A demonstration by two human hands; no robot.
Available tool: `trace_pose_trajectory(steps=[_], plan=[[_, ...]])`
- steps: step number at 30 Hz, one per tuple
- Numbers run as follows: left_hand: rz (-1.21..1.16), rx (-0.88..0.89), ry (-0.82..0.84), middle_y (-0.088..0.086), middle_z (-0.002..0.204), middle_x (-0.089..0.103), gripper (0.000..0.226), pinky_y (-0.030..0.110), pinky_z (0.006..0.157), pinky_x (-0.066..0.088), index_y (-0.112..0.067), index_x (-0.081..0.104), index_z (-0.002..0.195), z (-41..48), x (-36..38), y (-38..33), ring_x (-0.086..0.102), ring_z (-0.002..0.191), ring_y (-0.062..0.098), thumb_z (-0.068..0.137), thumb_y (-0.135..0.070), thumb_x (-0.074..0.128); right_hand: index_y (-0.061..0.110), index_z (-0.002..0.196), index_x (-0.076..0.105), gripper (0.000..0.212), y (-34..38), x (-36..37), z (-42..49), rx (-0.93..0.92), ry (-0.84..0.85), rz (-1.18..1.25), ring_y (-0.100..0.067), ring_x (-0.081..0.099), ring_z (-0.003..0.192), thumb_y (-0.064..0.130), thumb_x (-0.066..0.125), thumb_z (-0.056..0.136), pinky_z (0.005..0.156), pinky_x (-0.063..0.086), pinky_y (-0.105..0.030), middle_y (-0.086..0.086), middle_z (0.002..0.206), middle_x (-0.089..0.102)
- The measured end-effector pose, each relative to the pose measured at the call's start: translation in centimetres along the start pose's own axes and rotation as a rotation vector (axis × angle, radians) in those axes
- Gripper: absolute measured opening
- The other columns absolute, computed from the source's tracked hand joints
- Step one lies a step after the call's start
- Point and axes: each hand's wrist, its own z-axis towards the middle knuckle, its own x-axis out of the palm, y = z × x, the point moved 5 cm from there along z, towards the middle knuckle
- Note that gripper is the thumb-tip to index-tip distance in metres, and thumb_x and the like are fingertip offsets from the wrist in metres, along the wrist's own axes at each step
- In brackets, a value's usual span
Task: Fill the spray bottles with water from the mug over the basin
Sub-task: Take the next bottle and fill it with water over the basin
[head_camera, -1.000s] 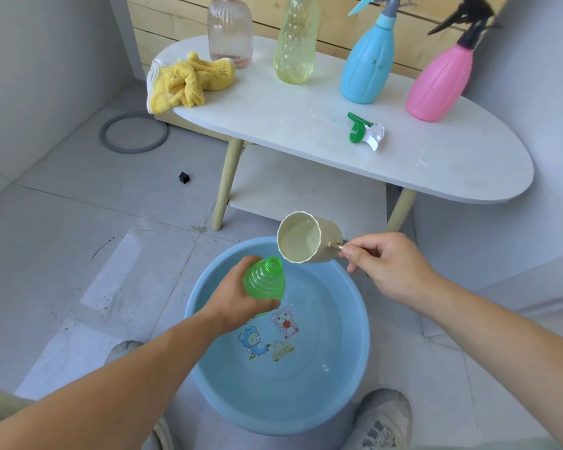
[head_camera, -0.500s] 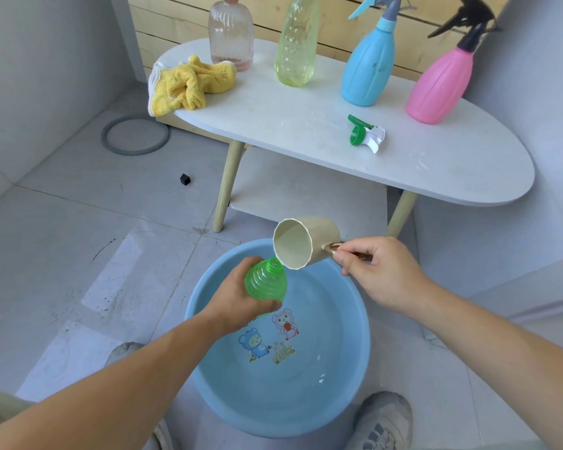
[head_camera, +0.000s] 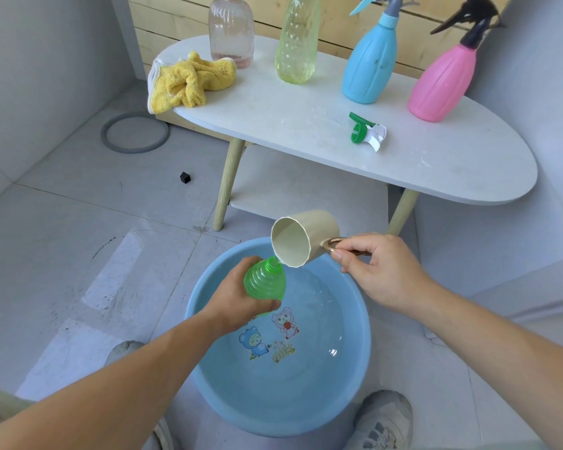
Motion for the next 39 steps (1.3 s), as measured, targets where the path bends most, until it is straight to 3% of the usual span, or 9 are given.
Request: trace_pose_trajectory(steps=[4, 11, 13, 17, 22, 29, 35, 39], plan=[[0.004, -0.002, 0.002, -0.012, 0.114, 0.058, 0.077, 0.02, 0.074, 0.05, -0.042, 0.043, 0.125, 0.06, -0.02, -0.03, 0.059, 0.104, 0.01, 0.07, -0.02, 0.092, 0.045, 0.066, 0.062, 0.031, -0.07, -0.1, 0.06, -0.009, -0.02, -0.026, -0.008, 0.068, 0.095, 0.029, 0.064, 0.093, 0.087, 0.053, -0.037, 0.017, 0.078, 0.072], [-0.015, -0.002, -0.005, -0.008, 0.117, 0.06, 0.078, 0.024, 0.079, 0.052, -0.041, 0.045, 0.126, 0.28, 0.02, 0.52, 0.06, 0.109, 0.015, 0.068, -0.02, 0.093, 0.027, 0.068, 0.067, 0.025, -0.34, -0.2, 0.2, -0.044, -0.033, -0.045, -0.02, 0.064, 0.099, 0.027, 0.064, 0.093, 0.088, 0.05, -0.043, 0.001, 0.086, 0.073], [-0.009, 0.001, -0.005, -0.007, 0.119, 0.06, 0.079, 0.025, 0.082, 0.052, -0.041, 0.046, 0.126, 0.36, 0.04, 0.66, 0.06, 0.109, 0.015, 0.067, -0.021, 0.094, 0.029, 0.069, 0.067, 0.024, -0.51, -0.17, 0.25, -0.042, -0.034, -0.052, -0.018, 0.062, 0.102, 0.027, 0.064, 0.093, 0.091, 0.048, -0.041, 0.003, 0.088, 0.074], [-0.012, 0.0, 0.001, -0.007, 0.117, 0.061, 0.077, 0.014, 0.07, 0.049, -0.04, 0.046, 0.125, 0.36, 0.09, 0.58, 0.061, 0.106, 0.012, 0.068, -0.019, 0.093, 0.041, 0.067, 0.063, 0.03, -0.43, -0.12, 0.21, -0.046, -0.028, -0.064, -0.015, 0.06, 0.106, 0.027, 0.064, 0.092, 0.093, 0.047, -0.036, 0.008, 0.087, 0.072], [-0.009, -0.003, -0.001, -0.007, 0.118, 0.06, 0.077, 0.02, 0.075, 0.05, -0.04, 0.046, 0.126, 0.44, 0.1, 0.69, 0.061, 0.107, 0.013, 0.068, -0.02, 0.093, 0.023, 0.076, 0.072, 0.017, -0.45, -0.03, 0.25, -0.073, -0.016, -0.1, -0.017, 0.059, 0.101, 0.024, 0.065, 0.092, 0.09, 0.045, -0.033, 0.008, 0.083, 0.071], [0.0, -0.005, -0.007, -0.008, 0.119, 0.059, 0.078, 0.023, 0.079, 0.049, -0.043, 0.045, 0.125, 0.45, 0.06, 0.84, 0.06, 0.109, 0.013, 0.067, -0.022, 0.094, 0.02, 0.076, 0.071, 0.016, -0.18, 0.08, 0.33, -0.134, -0.023, -0.143, -0.018, 0.058, 0.097, 0.022, 0.066, 0.091, 0.088, 0.045, -0.032, 0.009, 0.079, 0.069], [0.011, -0.001, -0.009, -0.009, 0.116, 0.059, 0.077, 0.022, 0.076, 0.051, -0.043, 0.045, 0.123, 0.35, 0.03, 0.77, 0.06, 0.106, 0.012, 0.068, -0.021, 0.093, 0.015, 0.08, 0.074, 0.013, 0.24, 0.08, 0.28, -0.179, -0.025, -0.182, -0.017, 0.056, 0.089, 0.018, 0.067, 0.091, 0.082, 0.036, -0.009, 0.004, 0.078, 0.069], [0.023, 0.0, -0.011, -0.009, 0.117, 0.06, 0.077, 0.03, 0.084, 0.054, -0.044, 0.045, 0.123, 0.41, 0.04, 0.71, 0.061, 0.107, 0.013, 0.066, -0.025, 0.093, 0.016, 0.081, 0.073, 0.013, 0.33, 0.1, 0.26, -0.195, -0.022, -0.197, -0.016, 0.056, 0.089, 0.019, 0.066, 0.091, 0.08, 0.033, -0.005, 0.008, 0.077, 0.067]])
